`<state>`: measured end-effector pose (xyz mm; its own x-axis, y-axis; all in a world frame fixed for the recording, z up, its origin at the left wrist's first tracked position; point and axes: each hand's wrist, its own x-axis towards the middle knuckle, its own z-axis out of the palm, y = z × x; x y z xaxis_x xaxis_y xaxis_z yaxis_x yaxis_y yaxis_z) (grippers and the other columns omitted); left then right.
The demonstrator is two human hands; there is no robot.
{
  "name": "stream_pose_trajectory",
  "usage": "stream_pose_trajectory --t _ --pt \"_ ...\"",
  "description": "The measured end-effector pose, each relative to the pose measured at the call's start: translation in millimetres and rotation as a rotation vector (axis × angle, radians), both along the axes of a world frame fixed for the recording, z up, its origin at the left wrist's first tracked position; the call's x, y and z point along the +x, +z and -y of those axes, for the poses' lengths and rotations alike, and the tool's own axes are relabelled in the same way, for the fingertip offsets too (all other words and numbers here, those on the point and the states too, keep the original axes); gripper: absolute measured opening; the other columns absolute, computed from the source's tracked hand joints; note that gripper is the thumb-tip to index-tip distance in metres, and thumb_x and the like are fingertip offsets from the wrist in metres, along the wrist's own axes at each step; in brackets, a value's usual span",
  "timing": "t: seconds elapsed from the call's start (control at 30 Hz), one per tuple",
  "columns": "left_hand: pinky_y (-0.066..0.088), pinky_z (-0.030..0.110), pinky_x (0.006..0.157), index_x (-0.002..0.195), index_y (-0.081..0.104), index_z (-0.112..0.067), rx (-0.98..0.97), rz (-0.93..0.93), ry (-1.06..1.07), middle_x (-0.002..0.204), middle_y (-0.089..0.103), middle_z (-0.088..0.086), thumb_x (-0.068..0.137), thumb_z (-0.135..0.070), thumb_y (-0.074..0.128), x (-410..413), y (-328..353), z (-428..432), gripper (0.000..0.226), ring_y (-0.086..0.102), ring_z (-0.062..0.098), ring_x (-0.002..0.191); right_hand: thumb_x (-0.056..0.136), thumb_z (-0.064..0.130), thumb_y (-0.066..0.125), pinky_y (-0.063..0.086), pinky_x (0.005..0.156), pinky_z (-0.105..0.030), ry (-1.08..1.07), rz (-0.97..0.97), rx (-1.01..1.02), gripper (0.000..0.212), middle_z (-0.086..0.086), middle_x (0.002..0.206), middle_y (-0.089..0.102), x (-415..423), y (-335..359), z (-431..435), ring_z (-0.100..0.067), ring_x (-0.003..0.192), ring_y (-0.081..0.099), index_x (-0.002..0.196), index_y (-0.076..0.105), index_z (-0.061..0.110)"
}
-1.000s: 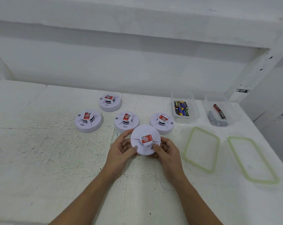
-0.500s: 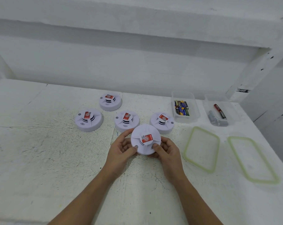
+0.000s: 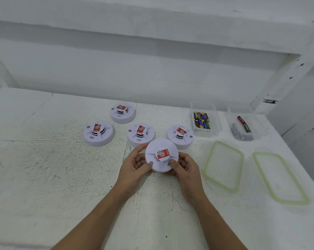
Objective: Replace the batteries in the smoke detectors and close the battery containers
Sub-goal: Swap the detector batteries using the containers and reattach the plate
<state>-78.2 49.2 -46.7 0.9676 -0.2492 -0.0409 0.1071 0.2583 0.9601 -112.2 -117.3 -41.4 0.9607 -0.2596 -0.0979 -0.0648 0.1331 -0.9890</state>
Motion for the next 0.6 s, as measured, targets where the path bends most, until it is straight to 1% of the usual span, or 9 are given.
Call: stream_pose_trajectory --t 0.1,0.17,0.2,0.33,0.43,0.47,0.53,0.6 --pt "0.056 0.042 0.081 0.127 0.056 -0.020 0.006 -0.001 0.004 0.108 0.066 0.023 0.068 -0.013 0.072 0.5 -1.0 -0.2 0.062 0.063 0.031 0.097 0.086 0.011 0.066 0.057 0.072 -0.036 0.000 0.003 -0.004 0.024 -0.008 0.096 0.073 0.4 0.1 0.2 -0.024 0.090 0.069 0.110 0.063 0.012" --pt "0.056 0.041 0.081 0.127 0.056 -0.020 0.010 0.000 0.006 0.108 0.066 0.022 0.072 -0.004 0.066 0.3 -0.6 0.2 0.058 0.063 0.031 0.098 0.088 0.009 0.064 0.057 0.071 -0.034 0.004 0.005 -0.001 0.023 -0.008 0.097 0.073 0.3 0.5 0.1 -0.024 0.090 0.069 0.110 0.063 0.012" --pt "0.056 0.042 0.081 0.127 0.056 -0.020 0.014 0.002 0.005 0.109 0.066 0.022 0.073 -0.003 0.065 0.3 -0.3 0.5 0.057 0.063 0.031 0.098 0.088 0.008 0.063 0.056 0.070 -0.033 0.005 0.006 0.000 0.022 -0.008 0.098 0.073 0.1 0.4 0.2 -0.024 0.090 0.069 0.110 0.063 0.012" --pt "0.056 0.043 0.082 0.127 0.056 -0.020 0.026 0.001 0.013 0.108 0.067 0.020 0.074 -0.003 0.064 -0.2 0.2 0.3 0.057 0.064 0.030 0.097 0.087 0.008 0.064 0.056 0.070 -0.033 0.004 0.009 -0.002 0.023 -0.009 0.097 0.072 -0.2 0.1 0.1 -0.024 0.089 0.068 0.110 0.063 0.012" --pt "0.056 0.043 0.082 0.127 0.056 -0.021 0.038 0.008 0.011 0.107 0.068 0.018 0.074 -0.003 0.063 -0.7 0.8 0.3 0.057 0.064 0.029 0.097 0.081 0.020 0.066 0.057 0.072 -0.035 0.004 0.011 0.000 0.030 -0.008 0.098 0.072 -0.1 1.0 -0.2 -0.025 0.090 0.068 0.110 0.063 0.013" --pt "0.056 0.042 0.081 0.127 0.056 -0.021 0.039 0.005 0.011 0.107 0.069 0.016 0.074 -0.003 0.063 -0.9 1.0 0.6 0.057 0.064 0.028 0.097 0.081 0.020 0.066 0.057 0.073 -0.036 0.007 0.011 0.000 0.030 -0.008 0.098 0.072 0.1 1.2 -0.1 -0.024 0.091 0.069 0.110 0.063 0.014" --pt "0.057 0.037 0.079 0.127 0.056 -0.020 0.034 -0.002 0.016 0.106 0.069 0.015 0.073 -0.002 0.063 -1.5 1.6 0.5 0.057 0.064 0.027 0.096 0.085 0.013 0.066 0.057 0.074 -0.036 0.012 0.015 -0.001 0.025 -0.008 0.099 0.072 0.3 0.6 0.4 -0.025 0.092 0.068 0.110 0.063 0.014" --pt "0.057 0.040 0.081 0.129 0.055 -0.018 0.033 -0.002 0.017 0.109 0.068 0.019 0.073 -0.002 0.064 -1.4 0.8 0.1 0.059 0.063 0.033 0.099 0.085 0.011 0.066 0.057 0.073 -0.035 0.010 0.019 0.001 0.025 -0.008 0.099 0.072 0.1 0.3 0.2 -0.025 0.092 0.068 0.110 0.063 0.013"
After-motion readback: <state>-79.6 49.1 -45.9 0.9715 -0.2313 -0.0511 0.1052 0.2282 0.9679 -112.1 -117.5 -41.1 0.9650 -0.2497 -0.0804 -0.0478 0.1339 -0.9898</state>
